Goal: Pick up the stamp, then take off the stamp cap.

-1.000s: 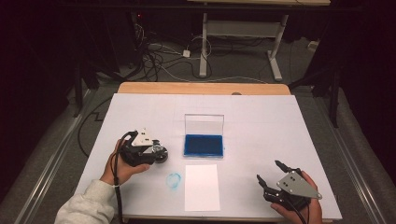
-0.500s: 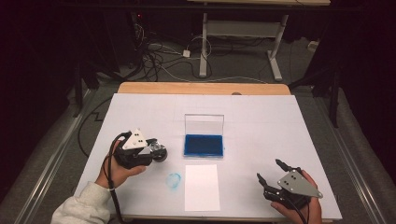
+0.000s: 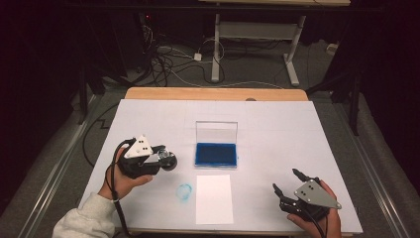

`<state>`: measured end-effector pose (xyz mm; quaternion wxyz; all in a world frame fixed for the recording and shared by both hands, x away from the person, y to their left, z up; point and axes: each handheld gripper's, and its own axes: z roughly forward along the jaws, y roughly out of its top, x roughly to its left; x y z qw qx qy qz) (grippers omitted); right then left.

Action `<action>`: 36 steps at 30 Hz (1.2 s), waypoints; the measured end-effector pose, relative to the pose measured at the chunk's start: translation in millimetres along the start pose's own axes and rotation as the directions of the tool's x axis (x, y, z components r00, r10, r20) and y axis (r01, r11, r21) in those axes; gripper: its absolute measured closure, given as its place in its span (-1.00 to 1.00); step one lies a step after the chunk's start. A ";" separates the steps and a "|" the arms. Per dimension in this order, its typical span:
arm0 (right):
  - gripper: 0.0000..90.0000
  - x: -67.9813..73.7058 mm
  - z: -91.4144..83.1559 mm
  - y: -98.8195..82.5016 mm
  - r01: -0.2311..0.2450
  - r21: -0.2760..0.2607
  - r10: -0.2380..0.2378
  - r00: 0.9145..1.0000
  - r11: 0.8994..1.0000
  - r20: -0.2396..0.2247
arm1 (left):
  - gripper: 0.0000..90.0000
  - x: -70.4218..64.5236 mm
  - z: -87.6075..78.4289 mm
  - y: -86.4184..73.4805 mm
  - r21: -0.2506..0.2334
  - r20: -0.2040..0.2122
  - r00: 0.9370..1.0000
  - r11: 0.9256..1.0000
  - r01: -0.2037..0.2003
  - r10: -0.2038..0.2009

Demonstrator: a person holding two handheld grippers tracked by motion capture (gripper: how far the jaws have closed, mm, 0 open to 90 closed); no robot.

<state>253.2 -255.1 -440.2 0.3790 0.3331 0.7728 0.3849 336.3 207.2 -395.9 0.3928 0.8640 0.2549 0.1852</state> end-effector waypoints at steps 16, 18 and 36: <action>-0.43 1.5 3.6 1.2 0.004 -0.002 -0.004 1.000 1.000 -0.018 | 0.21 -5.8 -2.9 -0.2 -0.007 0.027 1.000 1.000 -0.013 0.013; -0.44 2.0 3.8 1.6 0.006 -0.003 -0.006 1.000 1.000 -0.022 | 0.21 -7.2 -3.5 0.4 -0.006 0.025 1.000 1.000 -0.016 0.016; -0.48 4.4 15.9 4.0 0.016 0.007 -0.015 0.995 1.000 -0.096 | 0.21 -18.0 0.0 22.8 -0.065 0.032 0.999 0.997 -0.036 0.039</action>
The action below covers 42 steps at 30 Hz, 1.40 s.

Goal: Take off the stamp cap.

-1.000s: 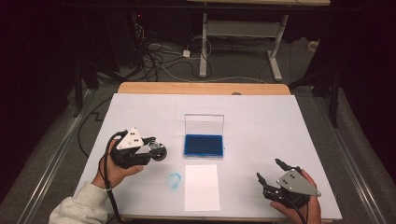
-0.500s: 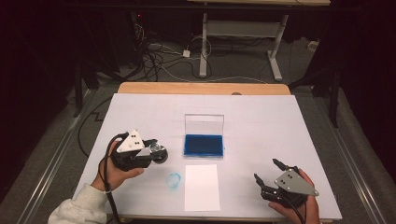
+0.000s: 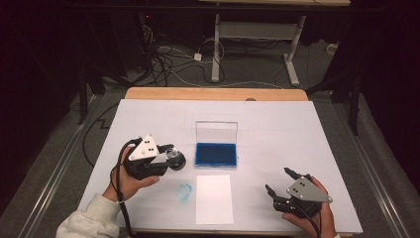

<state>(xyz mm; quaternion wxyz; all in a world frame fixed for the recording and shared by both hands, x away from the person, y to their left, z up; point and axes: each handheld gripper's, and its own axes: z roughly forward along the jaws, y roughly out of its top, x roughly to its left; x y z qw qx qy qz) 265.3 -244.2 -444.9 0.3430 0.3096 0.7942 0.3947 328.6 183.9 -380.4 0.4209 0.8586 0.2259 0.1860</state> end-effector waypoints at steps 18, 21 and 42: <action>-0.48 -2.9 66.5 37.5 0.025 -0.009 -0.026 0.992 1.000 -0.124 | 0.21 10.9 46.2 28.1 -0.021 0.032 0.999 0.999 0.037 -0.036; -0.48 -1.0 84.1 51.7 0.028 -0.013 -0.030 0.987 1.000 -0.161 | 0.21 12.9 47.9 32.5 -0.034 0.027 0.999 0.999 0.037 -0.036; -0.46 43.8 132.5 83.0 -0.043 -0.048 0.024 0.939 0.998 -0.343 | 0.21 -20.7 68.4 54.4 -0.092 0.102 0.994 0.995 0.045 -0.035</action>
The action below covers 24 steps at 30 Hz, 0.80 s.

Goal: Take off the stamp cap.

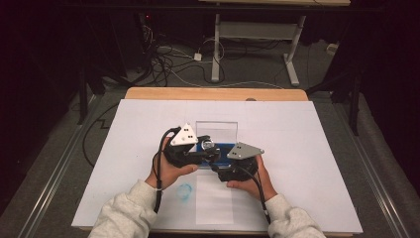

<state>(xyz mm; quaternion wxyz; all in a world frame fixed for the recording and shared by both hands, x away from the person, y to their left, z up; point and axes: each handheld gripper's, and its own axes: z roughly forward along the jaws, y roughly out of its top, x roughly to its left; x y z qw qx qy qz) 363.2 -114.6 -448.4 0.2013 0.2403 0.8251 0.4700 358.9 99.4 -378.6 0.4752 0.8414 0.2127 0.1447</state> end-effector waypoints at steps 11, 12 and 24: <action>-0.23 7.7 -6.3 2.6 0.025 -0.032 -0.025 1.000 0.999 0.002 | 0.21 -8.9 3.3 1.6 0.007 0.027 0.999 1.000 -0.026 0.026; -0.18 8.6 -7.0 2.3 0.039 -0.033 -0.039 0.999 0.999 0.009 | 0.21 -8.4 3.2 1.4 0.008 0.030 0.999 1.000 -0.026 0.026; -0.14 14.2 -8.5 2.7 0.067 0.000 -0.067 0.998 0.998 0.008 | 0.21 -8.3 2.9 0.6 0.004 0.050 0.999 1.000 -0.018 0.018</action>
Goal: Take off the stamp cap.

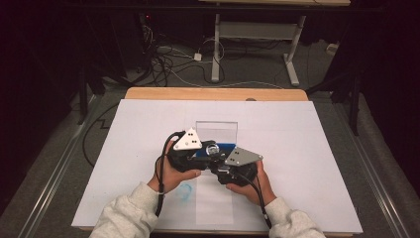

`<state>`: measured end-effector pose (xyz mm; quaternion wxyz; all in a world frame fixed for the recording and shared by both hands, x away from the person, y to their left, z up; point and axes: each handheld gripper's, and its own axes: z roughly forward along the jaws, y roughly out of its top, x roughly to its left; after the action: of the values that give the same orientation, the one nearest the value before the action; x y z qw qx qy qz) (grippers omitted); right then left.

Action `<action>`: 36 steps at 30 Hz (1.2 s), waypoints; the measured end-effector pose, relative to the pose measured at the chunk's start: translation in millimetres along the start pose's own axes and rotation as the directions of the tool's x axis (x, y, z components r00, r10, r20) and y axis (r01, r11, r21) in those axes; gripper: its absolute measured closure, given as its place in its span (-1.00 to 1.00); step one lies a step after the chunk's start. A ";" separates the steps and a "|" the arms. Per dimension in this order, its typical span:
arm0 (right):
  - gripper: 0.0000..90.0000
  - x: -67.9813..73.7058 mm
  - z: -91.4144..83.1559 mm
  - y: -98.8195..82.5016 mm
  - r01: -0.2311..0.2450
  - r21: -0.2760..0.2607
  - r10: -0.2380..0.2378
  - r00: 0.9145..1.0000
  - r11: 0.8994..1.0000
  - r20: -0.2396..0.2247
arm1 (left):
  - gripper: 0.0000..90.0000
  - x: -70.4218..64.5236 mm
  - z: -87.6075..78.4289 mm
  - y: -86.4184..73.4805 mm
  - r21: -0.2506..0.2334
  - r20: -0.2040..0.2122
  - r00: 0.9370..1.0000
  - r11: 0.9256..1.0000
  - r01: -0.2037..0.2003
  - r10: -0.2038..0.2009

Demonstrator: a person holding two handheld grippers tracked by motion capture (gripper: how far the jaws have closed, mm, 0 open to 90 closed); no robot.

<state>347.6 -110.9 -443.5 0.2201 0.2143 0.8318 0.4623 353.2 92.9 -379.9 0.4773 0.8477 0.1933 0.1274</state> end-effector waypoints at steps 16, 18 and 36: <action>-0.14 2.4 -4.2 -1.8 0.065 0.022 -0.065 0.998 0.998 -0.001 | 0.21 0.9 0.1 -0.9 0.013 0.039 0.999 1.000 0.001 -0.001; -0.14 2.1 -5.1 -1.6 0.072 0.021 -0.072 0.997 0.997 -0.004 | 0.21 0.5 0.3 -0.5 0.016 0.041 0.999 1.000 -0.004 0.003; -0.14 20.1 -0.3 -7.4 0.178 0.117 -0.174 0.984 0.977 -0.045 | 0.21 10.9 -16.9 1.9 -0.012 -0.019 1.000 1.000 -0.007 0.007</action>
<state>330.0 -103.4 -453.1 0.2322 0.1447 0.8776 0.3936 356.5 109.7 -369.3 0.4803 0.8442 0.1939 0.1382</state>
